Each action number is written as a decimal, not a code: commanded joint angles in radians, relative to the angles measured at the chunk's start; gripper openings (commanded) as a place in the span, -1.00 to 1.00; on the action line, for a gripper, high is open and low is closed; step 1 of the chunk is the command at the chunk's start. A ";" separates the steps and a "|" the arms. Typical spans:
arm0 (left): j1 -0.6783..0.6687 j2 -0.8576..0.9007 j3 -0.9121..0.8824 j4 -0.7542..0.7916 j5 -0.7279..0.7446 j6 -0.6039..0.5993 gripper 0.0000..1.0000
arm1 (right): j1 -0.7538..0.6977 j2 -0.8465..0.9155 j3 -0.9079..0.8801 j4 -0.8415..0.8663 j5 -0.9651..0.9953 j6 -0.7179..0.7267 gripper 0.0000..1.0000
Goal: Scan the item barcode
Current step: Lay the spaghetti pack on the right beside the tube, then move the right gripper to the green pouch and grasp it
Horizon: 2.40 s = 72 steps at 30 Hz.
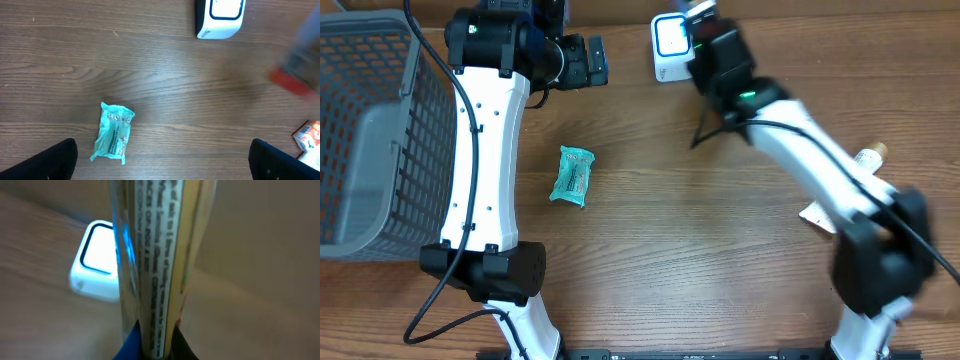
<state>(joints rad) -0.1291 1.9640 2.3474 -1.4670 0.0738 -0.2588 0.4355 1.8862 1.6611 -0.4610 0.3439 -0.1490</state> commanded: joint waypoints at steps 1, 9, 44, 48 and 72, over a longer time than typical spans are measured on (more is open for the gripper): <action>-0.002 0.007 -0.003 0.001 -0.003 0.012 1.00 | -0.117 -0.259 0.043 -0.182 -0.144 0.420 -0.93; -0.002 0.007 -0.003 0.001 -0.004 0.012 1.00 | -0.369 -0.254 -0.040 -0.736 -0.436 0.658 -0.93; -0.002 0.007 -0.003 0.001 -0.004 0.012 1.00 | -0.107 0.007 -0.135 -0.195 -0.914 0.699 1.00; -0.002 0.007 -0.003 0.001 -0.004 0.012 1.00 | 0.027 0.129 -0.135 -0.048 -0.887 0.835 1.00; 0.098 0.004 0.093 -0.024 -0.006 0.029 1.00 | 0.337 0.448 0.114 0.060 -0.615 0.807 0.43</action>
<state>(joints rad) -0.0940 1.9644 2.3745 -1.4769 0.0738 -0.2543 0.7467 2.3306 1.7393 -0.3912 -0.3550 0.6880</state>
